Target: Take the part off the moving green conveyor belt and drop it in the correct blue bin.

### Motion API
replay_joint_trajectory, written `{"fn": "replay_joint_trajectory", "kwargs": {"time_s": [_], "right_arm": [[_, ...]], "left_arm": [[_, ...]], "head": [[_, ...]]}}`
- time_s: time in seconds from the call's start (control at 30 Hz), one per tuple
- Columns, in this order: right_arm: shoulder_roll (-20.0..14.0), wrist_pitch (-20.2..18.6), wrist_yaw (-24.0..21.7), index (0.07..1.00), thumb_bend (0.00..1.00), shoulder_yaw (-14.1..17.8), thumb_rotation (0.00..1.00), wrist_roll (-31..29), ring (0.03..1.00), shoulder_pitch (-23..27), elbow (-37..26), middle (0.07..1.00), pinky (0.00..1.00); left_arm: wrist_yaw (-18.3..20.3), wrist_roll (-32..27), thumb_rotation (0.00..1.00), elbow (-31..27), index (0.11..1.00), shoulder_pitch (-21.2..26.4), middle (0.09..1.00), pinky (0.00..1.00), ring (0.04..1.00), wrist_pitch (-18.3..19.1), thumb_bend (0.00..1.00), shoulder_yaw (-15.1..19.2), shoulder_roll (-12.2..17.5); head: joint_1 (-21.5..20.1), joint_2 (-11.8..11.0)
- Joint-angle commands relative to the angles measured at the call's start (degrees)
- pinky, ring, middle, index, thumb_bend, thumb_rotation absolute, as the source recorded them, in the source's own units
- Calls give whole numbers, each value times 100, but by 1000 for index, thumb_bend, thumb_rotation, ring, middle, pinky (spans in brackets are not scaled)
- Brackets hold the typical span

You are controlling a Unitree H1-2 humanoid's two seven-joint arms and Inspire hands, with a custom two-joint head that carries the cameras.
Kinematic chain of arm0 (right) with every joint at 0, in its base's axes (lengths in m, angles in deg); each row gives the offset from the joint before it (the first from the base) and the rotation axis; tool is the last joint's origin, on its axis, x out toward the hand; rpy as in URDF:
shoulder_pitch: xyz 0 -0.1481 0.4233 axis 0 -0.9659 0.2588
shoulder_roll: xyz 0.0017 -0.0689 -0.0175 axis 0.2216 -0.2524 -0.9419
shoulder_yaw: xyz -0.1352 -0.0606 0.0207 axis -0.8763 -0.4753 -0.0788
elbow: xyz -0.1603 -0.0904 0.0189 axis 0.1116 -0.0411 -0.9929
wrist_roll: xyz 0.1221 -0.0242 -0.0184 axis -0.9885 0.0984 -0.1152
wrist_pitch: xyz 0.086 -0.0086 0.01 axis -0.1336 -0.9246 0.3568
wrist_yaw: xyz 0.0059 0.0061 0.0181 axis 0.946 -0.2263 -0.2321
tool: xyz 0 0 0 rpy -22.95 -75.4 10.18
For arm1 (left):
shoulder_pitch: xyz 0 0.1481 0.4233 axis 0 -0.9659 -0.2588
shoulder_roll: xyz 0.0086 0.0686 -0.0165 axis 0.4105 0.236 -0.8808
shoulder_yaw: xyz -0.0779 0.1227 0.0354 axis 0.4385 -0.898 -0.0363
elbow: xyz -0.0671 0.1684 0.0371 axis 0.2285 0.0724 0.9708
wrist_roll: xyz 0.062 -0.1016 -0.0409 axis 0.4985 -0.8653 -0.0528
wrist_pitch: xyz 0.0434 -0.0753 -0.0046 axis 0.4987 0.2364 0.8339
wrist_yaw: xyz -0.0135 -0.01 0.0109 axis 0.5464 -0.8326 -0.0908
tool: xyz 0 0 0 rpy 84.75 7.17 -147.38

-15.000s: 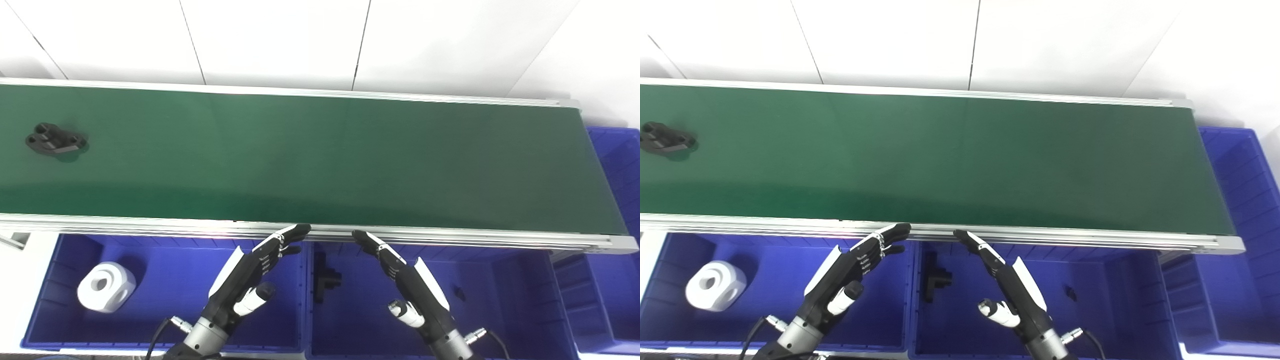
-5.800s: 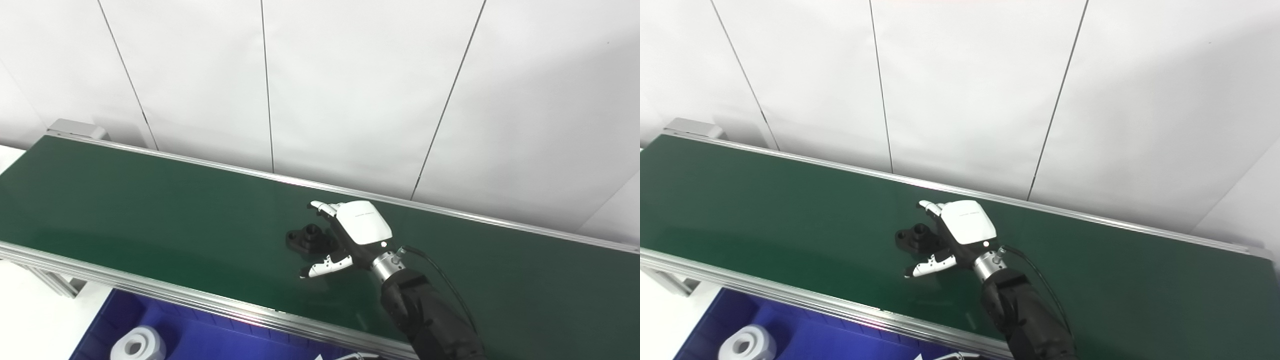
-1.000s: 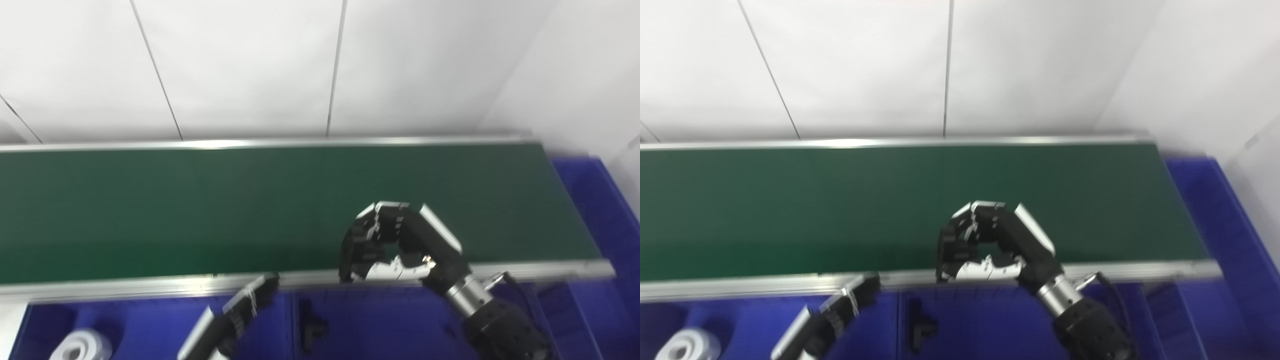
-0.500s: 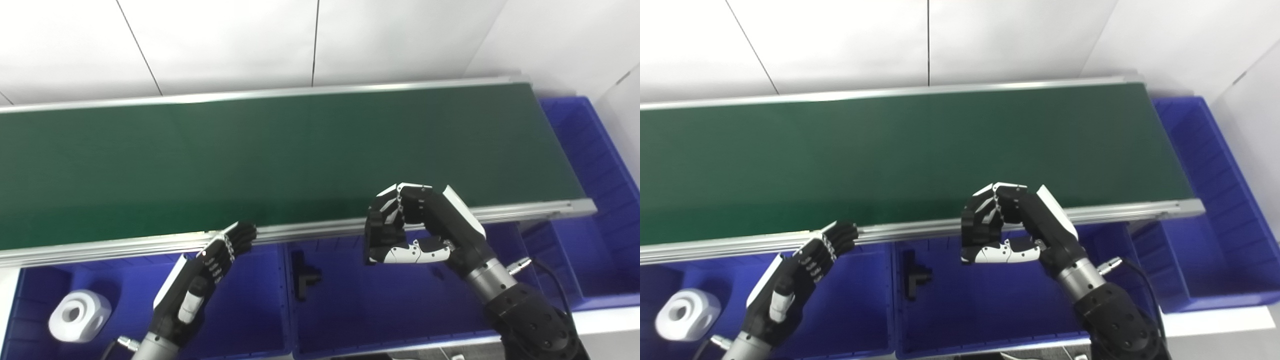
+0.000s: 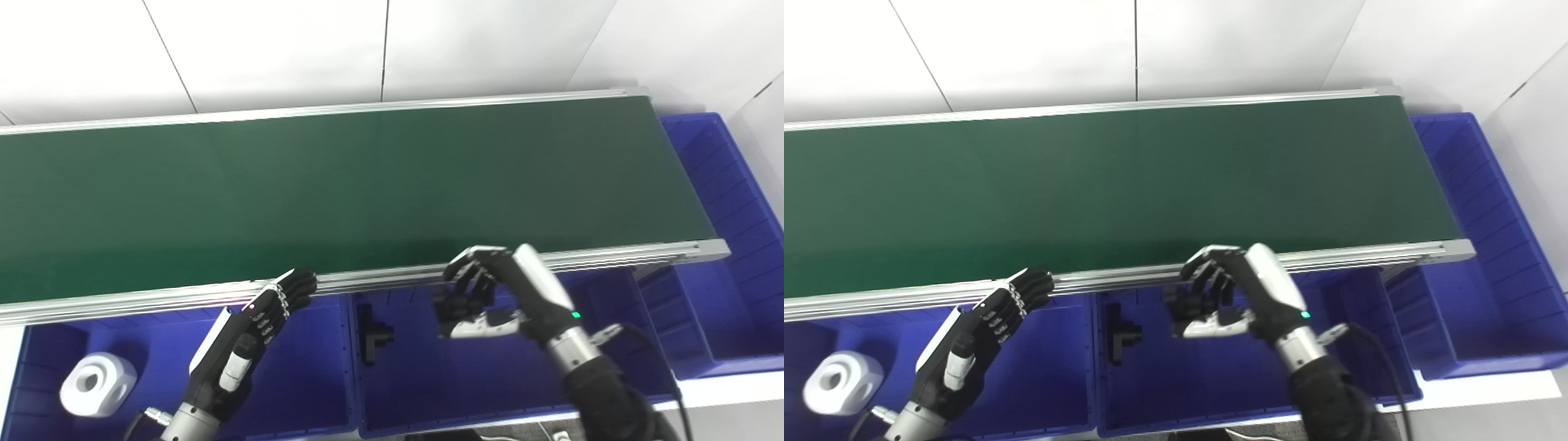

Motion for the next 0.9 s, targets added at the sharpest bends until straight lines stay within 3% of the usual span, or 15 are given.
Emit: {"fn": "replay_joint_trajectory", "kwargs": {"time_s": [0.0, 0.1, 0.37, 0.43, 0.47, 0.53, 0.7, 0.87], "right_arm": [[27, 497, 374, 486, 526, -112, 0, 428, 273, 96, 118, 471, 222], [50, 503, 542, 519, 517, -222, 0, 819, 313, 151, 305, 407, 247], [66, 226, 502, 537, 515, -232, 6, 1263, 377, 91, 281, 418, 300], [59, 187, 458, 539, 517, -228, 13, 1386, 437, 69, 231, 430, 353], [42, 171, 410, 599, 654, -228, 250, 1448, 518, 66, 211, 540, 442], [17, 92, 246, 667, 772, -227, 487, 1583, 627, 64, 148, 663, 556], [-30, -172, -421, 745, 851, -211, 688, 1783, 750, 74, -45, 775, 705], [-20, -238, -709, 771, 890, -157, 738, 1756, 769, 75, -116, 795, 716]], "left_arm": [[53, 20, 943, -200, 865, -59, 900, 901, 900, -51, 859, 30, -6], [30, 18, 936, -254, 860, -77, 896, 899, 898, 25, 864, 26, -38], [29, 66, 945, -281, 863, -97, 900, 906, 898, 26, 870, 7, -102], [20, 61, 945, -290, 864, -99, 900, 903, 898, 30, 867, 5, -119], [12, 63, 939, -292, 860, -103, 896, 898, 895, 34, 869, 4, -133], [21, 62, 941, -276, 861, -101, 897, 903, 898, 25, 867, 0, -140], [31, 91, 946, -275, 863, -92, 901, 911, 900, 48, 869, -6, -147], [53, 72, 942, -240, 861, -85, 897, 907, 899, -3, 863, 5, -158]], "head": [[-9, 2], [4, 6], [60, 35], [57, 37], [69, 33], [84, 35], [118, 33], [123, 20]]}}
